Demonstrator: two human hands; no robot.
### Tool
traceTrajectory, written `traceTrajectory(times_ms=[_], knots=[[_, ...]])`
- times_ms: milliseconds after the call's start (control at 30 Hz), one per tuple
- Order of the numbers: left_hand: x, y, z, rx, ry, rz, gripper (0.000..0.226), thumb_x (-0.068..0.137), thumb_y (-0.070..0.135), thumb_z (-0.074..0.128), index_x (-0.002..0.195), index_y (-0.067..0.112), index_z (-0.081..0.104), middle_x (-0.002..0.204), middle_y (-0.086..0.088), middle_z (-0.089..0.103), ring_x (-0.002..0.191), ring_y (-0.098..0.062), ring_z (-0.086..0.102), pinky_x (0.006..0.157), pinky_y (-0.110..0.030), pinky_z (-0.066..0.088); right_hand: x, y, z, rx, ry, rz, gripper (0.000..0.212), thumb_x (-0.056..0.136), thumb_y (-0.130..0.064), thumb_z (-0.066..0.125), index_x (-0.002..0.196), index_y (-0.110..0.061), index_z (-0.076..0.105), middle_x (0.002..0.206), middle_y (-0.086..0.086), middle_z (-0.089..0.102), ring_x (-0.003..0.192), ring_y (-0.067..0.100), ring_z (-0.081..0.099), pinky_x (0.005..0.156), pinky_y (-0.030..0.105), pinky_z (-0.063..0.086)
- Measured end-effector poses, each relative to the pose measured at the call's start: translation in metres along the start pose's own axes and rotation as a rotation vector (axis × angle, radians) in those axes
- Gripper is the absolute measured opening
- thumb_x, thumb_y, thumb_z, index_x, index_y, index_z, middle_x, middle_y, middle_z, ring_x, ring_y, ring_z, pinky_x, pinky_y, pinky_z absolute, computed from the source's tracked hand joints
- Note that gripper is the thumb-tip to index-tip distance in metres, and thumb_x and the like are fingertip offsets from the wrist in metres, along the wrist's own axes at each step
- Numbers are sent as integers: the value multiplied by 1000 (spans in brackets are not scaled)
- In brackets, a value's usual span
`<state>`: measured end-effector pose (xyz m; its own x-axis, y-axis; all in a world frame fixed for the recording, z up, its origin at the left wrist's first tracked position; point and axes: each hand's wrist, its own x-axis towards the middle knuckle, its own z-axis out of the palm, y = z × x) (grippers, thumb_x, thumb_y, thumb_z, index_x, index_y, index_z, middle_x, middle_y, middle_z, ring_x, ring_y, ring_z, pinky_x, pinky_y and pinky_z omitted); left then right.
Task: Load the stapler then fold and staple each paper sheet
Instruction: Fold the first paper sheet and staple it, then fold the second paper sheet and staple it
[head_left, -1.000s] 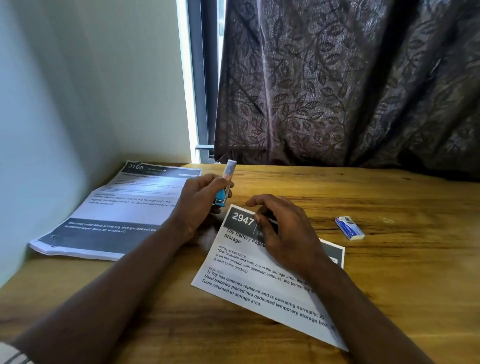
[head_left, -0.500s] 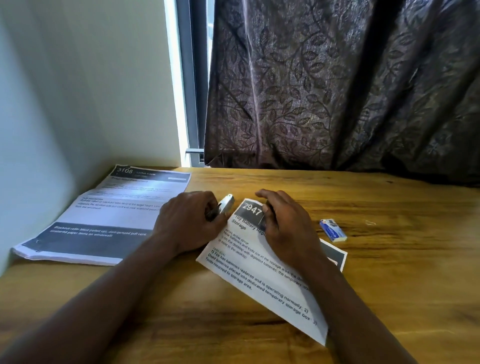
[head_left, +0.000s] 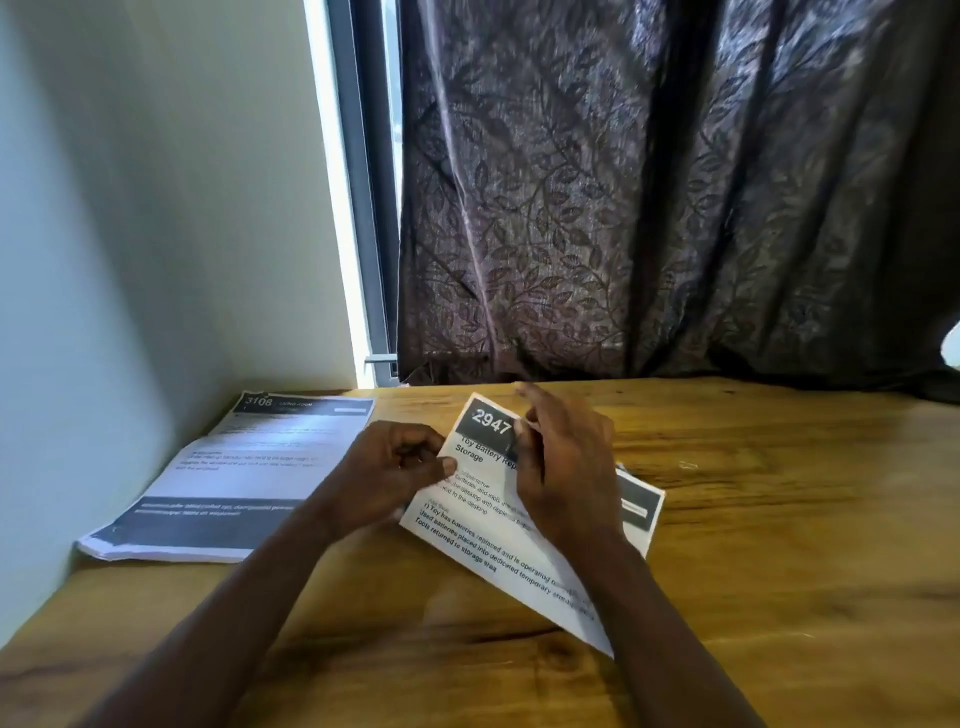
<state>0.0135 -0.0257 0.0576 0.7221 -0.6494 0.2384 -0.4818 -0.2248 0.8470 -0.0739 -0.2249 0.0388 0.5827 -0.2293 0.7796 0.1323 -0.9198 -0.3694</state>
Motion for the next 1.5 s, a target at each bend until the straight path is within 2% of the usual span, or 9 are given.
traceTrajectory(times_ms=[167,300,467,533,667,800,1000,1267,1500], knots=[[16,0,-19,-29,322,10,6,92,8,71,90,9,77,85,-7,80,75,-18,76,71,-37,60,-16,2,-12,23,173,137,55,99,-34,51,150,-15,42,139,8,51,127,26,48,106,44,41],[53,-4,-32,7,470,-52,6,90,13,75,85,16,77,81,-5,79,63,-15,69,62,-28,52,-36,12,-7,141,-183,244,66,97,-33,53,156,-21,25,148,1,36,128,20,46,104,39,47],[102,-13,-14,-91,433,-314,4,90,12,73,89,9,73,97,-13,78,88,-30,74,78,-43,62,-34,14,-3,-123,-633,238,69,103,-52,39,159,-16,20,168,6,15,154,25,16,125,37,19],[118,-15,-3,-13,406,-367,4,90,13,74,86,12,73,98,-10,77,87,-25,74,75,-37,62,-33,13,-4,-131,-696,268,70,103,-54,37,160,-16,20,169,4,13,155,23,13,126,36,17],[137,-27,14,281,300,-404,12,82,24,83,88,16,77,92,-3,77,76,-19,71,70,-36,63,-30,17,-2,-109,-675,281,70,100,-54,44,157,-21,20,161,3,25,147,24,27,121,38,27],[139,-37,33,627,229,-376,37,69,42,90,96,20,78,102,-2,75,91,-20,66,71,-32,51,-30,21,2,-127,-663,275,66,97,-54,47,153,-23,26,154,1,31,142,24,31,118,39,31],[128,-37,39,833,226,-333,59,80,62,73,127,31,58,125,-2,68,114,-26,61,84,-37,48,-30,21,5,-161,-635,243,57,96,-55,47,143,-26,37,145,1,36,136,22,34,114,40,33],[32,-13,-3,690,288,-150,52,88,70,54,124,34,61,136,4,61,121,-21,59,103,-50,45,-32,14,-4,-111,-580,196,61,97,-56,46,150,-30,33,152,-4,31,143,18,25,119,39,25],[-66,-51,-85,827,297,-130,83,75,94,27,128,38,58,144,5,55,133,-20,53,103,-47,43,-33,-24,0,-85,-445,88,49,94,-49,44,136,-29,55,138,-5,53,132,19,43,114,40,34]])
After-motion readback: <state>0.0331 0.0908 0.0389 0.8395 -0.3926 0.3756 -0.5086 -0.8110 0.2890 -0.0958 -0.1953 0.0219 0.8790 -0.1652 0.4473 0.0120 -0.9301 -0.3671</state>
